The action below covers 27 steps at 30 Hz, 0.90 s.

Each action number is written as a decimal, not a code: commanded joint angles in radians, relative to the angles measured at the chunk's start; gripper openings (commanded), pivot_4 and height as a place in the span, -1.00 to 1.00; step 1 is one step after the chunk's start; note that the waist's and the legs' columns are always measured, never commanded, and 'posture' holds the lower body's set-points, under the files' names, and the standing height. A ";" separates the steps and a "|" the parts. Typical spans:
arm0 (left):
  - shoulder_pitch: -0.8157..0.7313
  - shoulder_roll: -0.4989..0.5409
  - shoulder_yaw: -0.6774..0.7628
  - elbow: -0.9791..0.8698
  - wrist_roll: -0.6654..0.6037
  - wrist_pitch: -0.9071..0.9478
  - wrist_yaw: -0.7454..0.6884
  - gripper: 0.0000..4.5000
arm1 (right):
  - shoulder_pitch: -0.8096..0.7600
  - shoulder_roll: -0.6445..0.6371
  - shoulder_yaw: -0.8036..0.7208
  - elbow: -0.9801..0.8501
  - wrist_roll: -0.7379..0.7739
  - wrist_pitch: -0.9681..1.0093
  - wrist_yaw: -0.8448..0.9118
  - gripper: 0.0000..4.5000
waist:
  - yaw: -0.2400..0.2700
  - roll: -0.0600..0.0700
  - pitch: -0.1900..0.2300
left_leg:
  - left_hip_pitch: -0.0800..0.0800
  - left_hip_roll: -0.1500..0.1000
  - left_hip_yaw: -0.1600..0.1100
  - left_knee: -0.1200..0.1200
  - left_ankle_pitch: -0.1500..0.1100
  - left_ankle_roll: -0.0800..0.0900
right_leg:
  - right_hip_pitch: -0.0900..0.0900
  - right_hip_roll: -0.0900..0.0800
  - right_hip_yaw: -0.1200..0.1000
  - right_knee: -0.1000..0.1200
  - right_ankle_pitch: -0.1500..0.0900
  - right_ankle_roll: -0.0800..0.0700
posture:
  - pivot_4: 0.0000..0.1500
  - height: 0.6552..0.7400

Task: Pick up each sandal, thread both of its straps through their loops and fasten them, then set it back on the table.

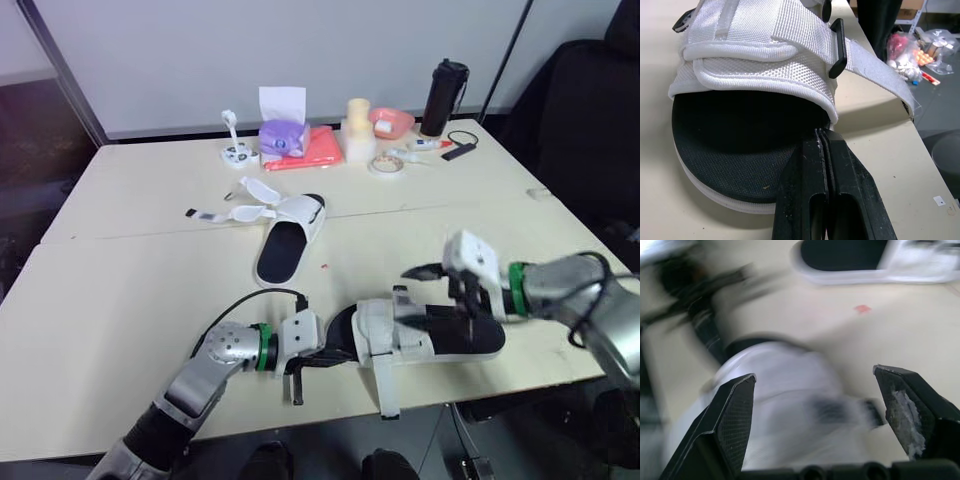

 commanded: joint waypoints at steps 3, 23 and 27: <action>0.022 0.022 -0.023 0.026 0.027 0.021 -0.010 -1.00 | 0.197 -0.035 -0.051 -0.157 -0.229 -0.366 0.002 0.81 | -0.001 0.000 0.000 | 0.001 0.000 0.000 0.001 0.000 0.000 | 0.001 0.000 0.000 0.000 0.000 0.000 | 1.00 1.00; 0.021 0.027 -0.028 0.018 0.024 0.037 -0.021 -1.00 | 0.221 0.166 0.147 0.262 -0.987 -1.389 -0.452 0.81 | -0.007 0.000 0.000 | 0.007 0.000 0.001 -0.001 0.000 0.000 | 0.006 0.000 0.002 0.000 0.000 -0.001 | 1.00 1.00; 0.025 0.028 -0.027 0.008 0.024 0.045 -0.017 -1.00 | 0.208 0.195 0.161 0.229 -1.011 -1.403 -0.464 0.81 | -0.007 0.000 0.000 | 0.007 0.000 0.001 -0.001 0.000 0.000 | 0.006 0.000 0.002 0.001 0.000 -0.001 | 1.00 1.00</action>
